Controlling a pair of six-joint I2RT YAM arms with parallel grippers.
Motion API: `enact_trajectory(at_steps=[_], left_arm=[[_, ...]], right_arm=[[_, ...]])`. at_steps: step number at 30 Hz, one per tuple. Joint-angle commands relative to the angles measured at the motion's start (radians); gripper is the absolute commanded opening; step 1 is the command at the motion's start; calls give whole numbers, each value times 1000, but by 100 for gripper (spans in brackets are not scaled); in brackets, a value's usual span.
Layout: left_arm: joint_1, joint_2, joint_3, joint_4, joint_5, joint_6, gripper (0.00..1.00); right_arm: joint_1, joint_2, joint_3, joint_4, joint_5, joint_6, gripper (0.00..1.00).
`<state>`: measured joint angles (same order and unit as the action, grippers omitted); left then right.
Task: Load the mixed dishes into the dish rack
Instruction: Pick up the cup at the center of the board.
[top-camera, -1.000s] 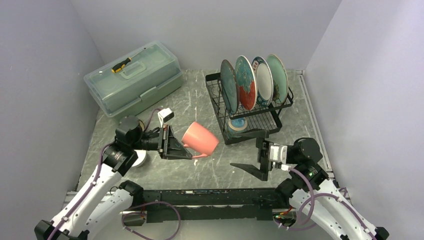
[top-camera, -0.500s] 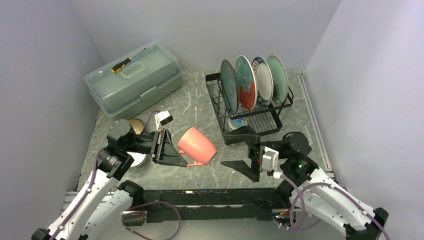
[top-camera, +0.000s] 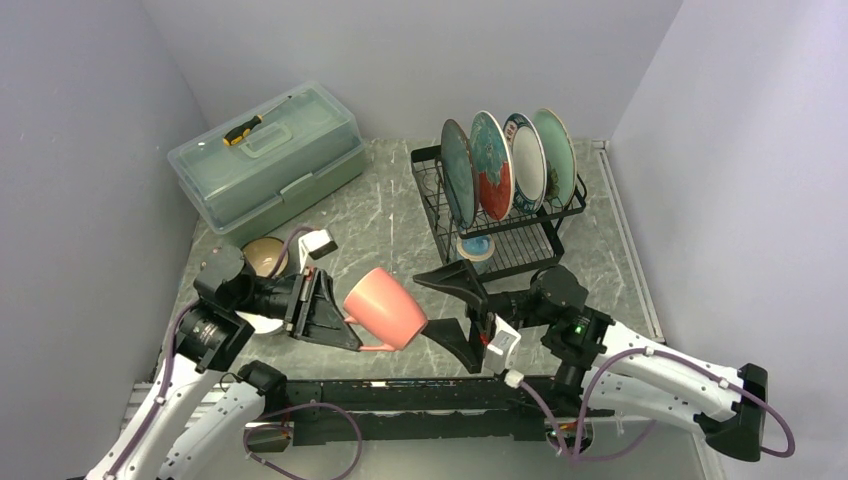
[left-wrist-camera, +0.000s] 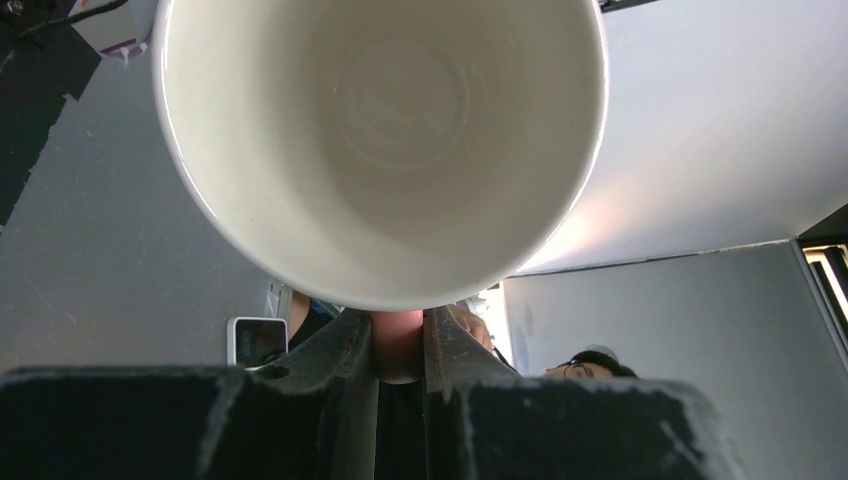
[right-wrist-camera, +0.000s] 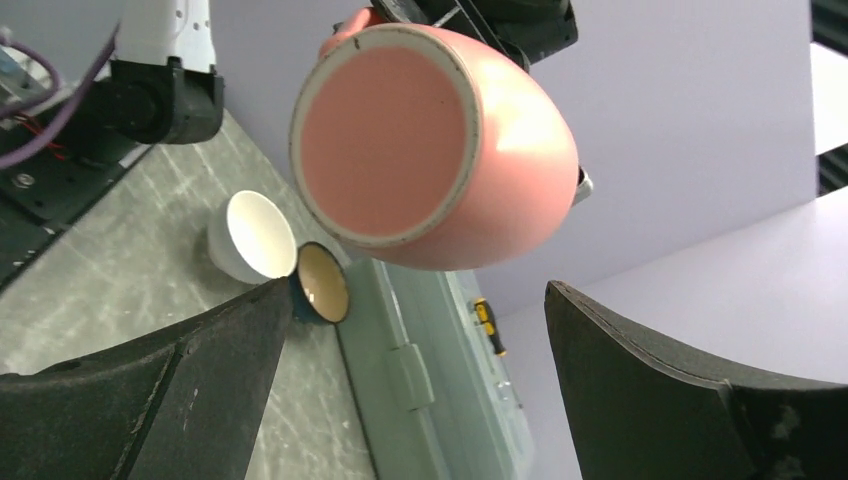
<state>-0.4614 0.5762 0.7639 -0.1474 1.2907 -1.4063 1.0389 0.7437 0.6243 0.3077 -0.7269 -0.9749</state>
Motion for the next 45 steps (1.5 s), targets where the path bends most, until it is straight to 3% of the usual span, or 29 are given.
enact_trajectory(at_steps=[1,25,34,45], left_arm=[[2,-22,64,0,50,37,0],[2,21,77,-37,43,83,0],[2,7,70,-49,48,86,0],[-2,2,59,-62,51,93,0]], right_arm=[[51,-3,18,122,97,-128,100],[341,105,-31,262,455,-334,100],[370,140,-15,283,495,-361,100],[388,155,-26,332,540,-392,90]])
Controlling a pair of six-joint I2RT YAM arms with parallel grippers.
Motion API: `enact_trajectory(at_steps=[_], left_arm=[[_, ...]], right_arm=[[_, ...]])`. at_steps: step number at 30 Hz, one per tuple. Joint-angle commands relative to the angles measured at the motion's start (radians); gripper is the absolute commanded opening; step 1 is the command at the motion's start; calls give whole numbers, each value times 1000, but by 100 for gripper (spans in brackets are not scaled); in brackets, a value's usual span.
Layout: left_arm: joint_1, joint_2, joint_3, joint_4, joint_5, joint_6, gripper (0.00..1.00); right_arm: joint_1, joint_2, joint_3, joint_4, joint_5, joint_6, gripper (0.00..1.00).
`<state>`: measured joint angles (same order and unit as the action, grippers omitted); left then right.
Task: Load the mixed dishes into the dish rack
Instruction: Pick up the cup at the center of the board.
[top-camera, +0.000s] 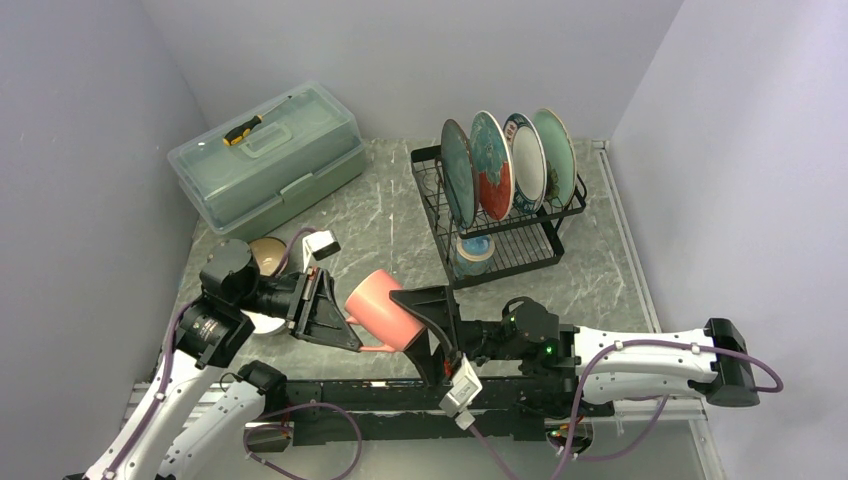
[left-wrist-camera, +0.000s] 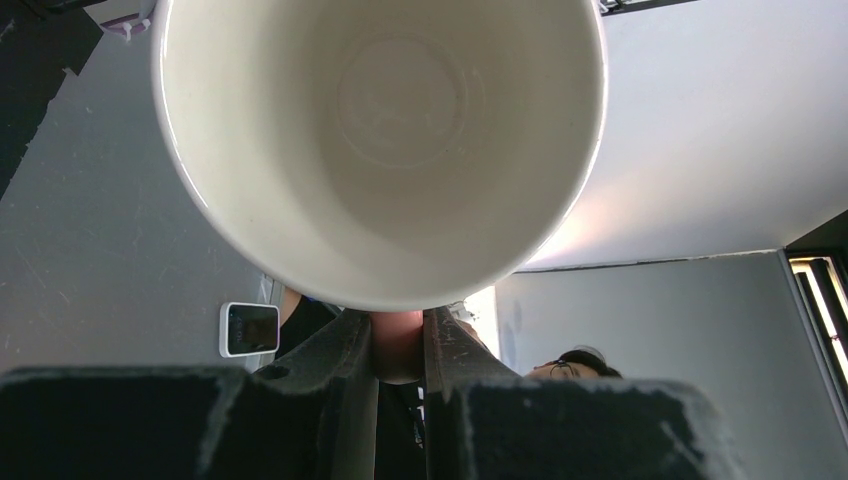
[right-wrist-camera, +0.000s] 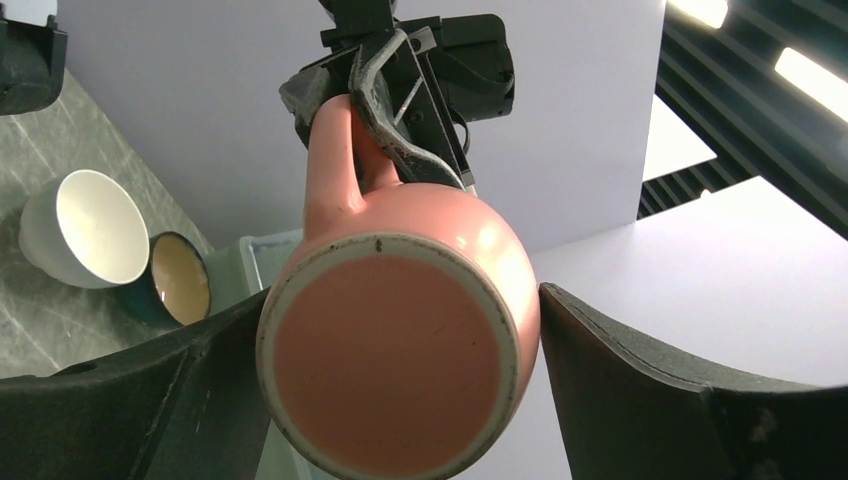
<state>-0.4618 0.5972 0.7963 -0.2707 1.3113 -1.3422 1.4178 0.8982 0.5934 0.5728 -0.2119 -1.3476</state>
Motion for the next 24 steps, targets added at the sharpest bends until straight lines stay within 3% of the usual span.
enact_trajectory(at_steps=[1,8,13,24], left_arm=[[-1,-18,27,56,29,34,0],[-3,-15,27,48,29,43,0],[-4,-12,32,30,28,57,0],[-5,-13,26,30,26,57,0]], right_arm=[[10,1,6,69,25,-19,89],[16,-6,9,57,18,-18,79],[23,-6,-4,91,20,-11,95],[29,24,16,79,20,-12,95]])
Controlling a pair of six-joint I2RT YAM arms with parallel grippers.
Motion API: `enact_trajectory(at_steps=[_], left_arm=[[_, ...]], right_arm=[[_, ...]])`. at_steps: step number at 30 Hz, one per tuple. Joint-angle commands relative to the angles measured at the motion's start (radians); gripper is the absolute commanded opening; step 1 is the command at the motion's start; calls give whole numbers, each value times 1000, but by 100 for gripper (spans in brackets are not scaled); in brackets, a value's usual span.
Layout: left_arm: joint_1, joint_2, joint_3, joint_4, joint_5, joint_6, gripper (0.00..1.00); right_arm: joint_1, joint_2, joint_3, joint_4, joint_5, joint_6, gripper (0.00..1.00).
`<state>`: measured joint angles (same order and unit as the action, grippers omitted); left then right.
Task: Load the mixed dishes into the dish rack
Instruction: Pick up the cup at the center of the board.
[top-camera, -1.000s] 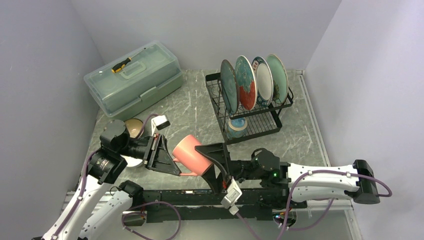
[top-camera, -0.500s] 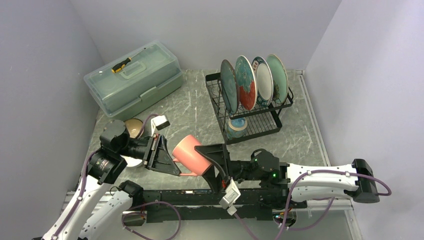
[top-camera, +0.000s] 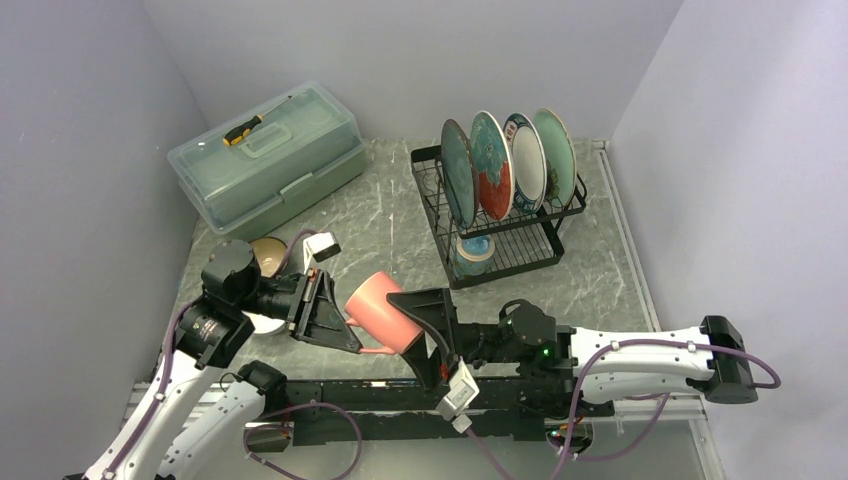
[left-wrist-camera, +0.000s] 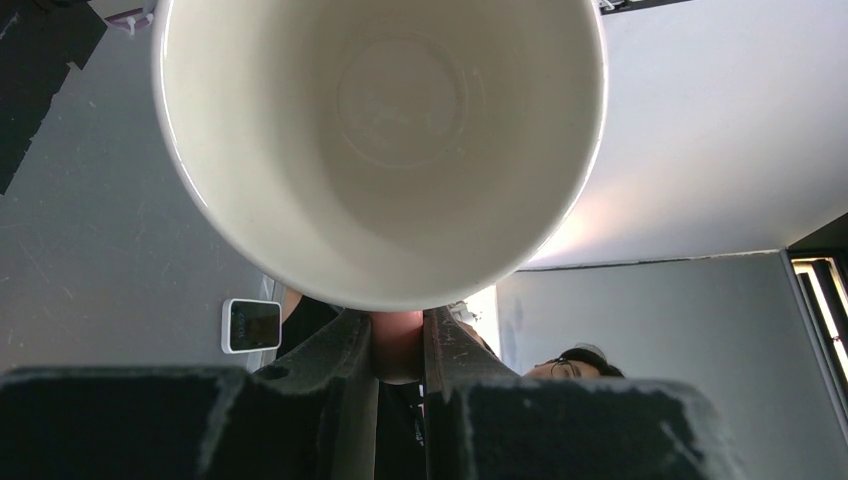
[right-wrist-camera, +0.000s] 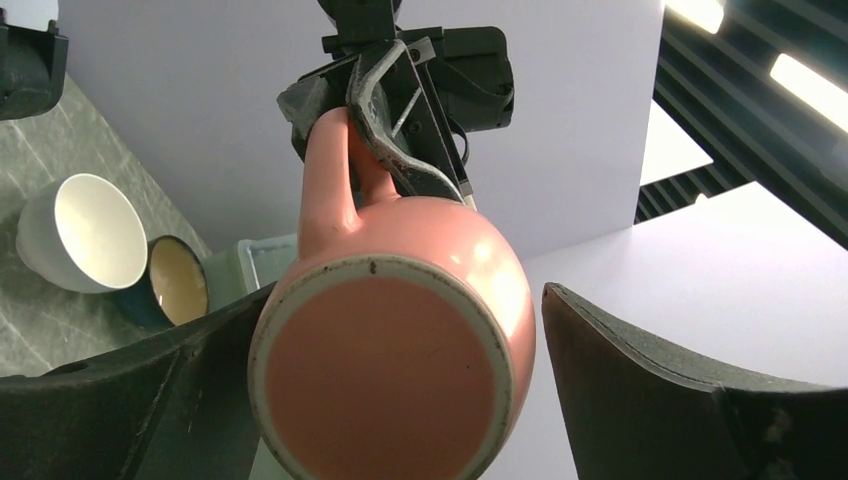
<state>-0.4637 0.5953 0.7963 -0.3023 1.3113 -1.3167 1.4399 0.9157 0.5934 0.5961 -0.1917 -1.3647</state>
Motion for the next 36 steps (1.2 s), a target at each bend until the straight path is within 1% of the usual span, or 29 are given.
enact_trajectory(at_steps=[1,4,6,13,15,17,18,22,24,30,33,36], left_arm=[[-3,-11,26,63,27,31,0],[-3,-14,27,52,26,40,0],[-3,-15,25,49,28,40,0],[-3,-13,26,36,23,48,0],[-3,-11,30,7,17,70,4],[-3,-9,37,-34,10,98,14],[-3,-6,41,-52,8,112,20],[-3,2,65,-140,-10,187,39],[-3,9,82,-220,-25,243,44],[-2,18,103,-324,-55,323,54],[-3,24,109,-393,-73,379,55],[-3,20,109,-411,-80,399,57]], right_arm=[[7,8,18,56,1,6,94],[7,14,24,47,5,5,89],[7,15,28,42,4,7,84],[7,12,48,-6,9,6,47],[7,10,46,0,13,11,41],[7,9,44,2,18,22,37],[7,6,44,2,20,27,35],[7,-1,38,14,41,44,31],[7,-5,38,14,55,55,29],[7,-23,41,-3,106,73,25],[7,-25,49,-9,137,80,24],[7,-25,70,-43,175,92,23]])
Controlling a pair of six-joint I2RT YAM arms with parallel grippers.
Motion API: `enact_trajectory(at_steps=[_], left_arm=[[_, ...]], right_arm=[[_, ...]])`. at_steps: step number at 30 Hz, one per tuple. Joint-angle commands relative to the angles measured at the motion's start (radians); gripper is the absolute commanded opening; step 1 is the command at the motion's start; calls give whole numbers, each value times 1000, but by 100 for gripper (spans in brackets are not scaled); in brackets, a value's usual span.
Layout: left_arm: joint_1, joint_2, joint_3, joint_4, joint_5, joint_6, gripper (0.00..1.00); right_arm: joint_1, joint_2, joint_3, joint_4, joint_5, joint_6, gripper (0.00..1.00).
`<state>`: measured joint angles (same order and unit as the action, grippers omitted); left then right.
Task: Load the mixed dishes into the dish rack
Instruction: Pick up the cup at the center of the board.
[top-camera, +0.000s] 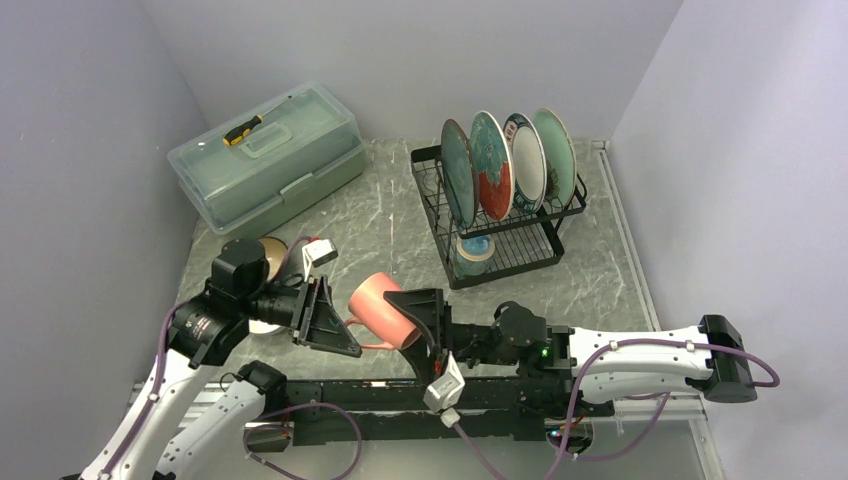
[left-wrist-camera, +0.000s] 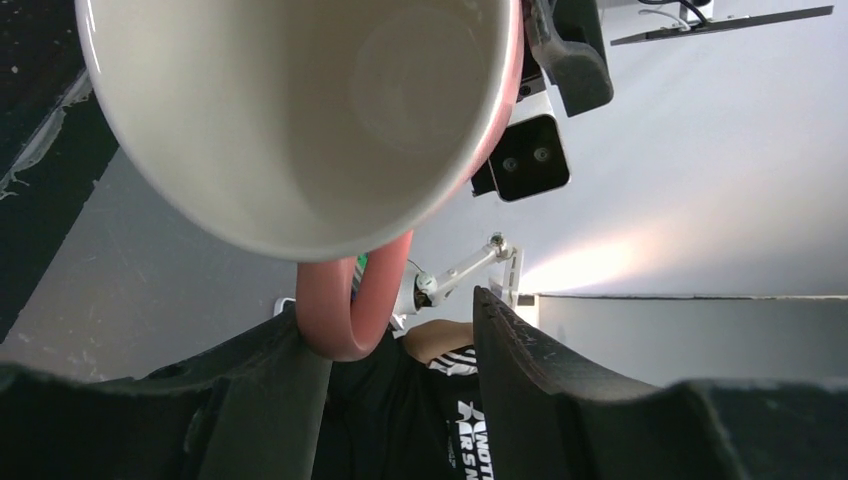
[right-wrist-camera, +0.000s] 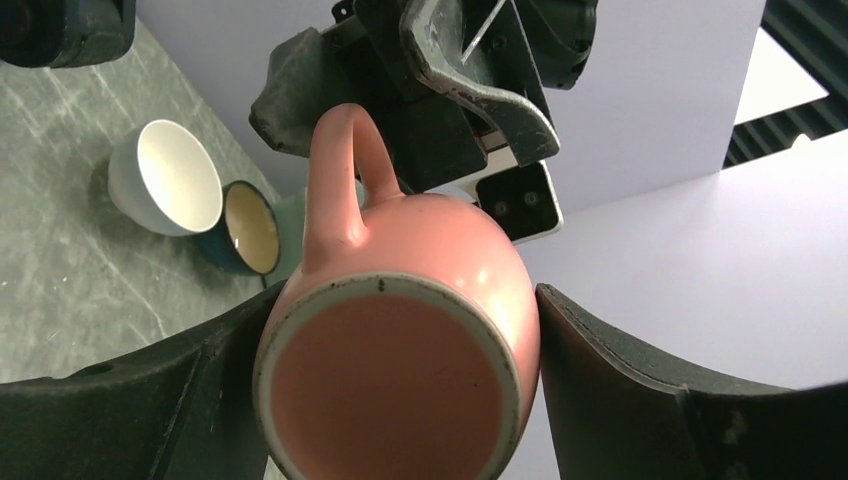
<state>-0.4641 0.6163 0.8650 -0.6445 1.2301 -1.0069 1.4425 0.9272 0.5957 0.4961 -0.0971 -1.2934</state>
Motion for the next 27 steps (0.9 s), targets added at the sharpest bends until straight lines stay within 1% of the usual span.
enact_trajectory(at_steps=[1,5,16,22,27], left_arm=[[-1,-1,46,-78,-5,98,58],[-2,8,61,-154,-32,163,59],[-2,19,101,-231,-75,243,61],[-2,21,96,-236,-88,262,61],[-2,24,74,-218,-103,266,61]], right_arm=[[4,-37,74,51,93,29,23],[3,-48,88,20,163,63,21],[2,-81,94,-64,259,183,17],[2,-109,66,-137,308,319,16],[2,-148,61,-244,353,506,13]])
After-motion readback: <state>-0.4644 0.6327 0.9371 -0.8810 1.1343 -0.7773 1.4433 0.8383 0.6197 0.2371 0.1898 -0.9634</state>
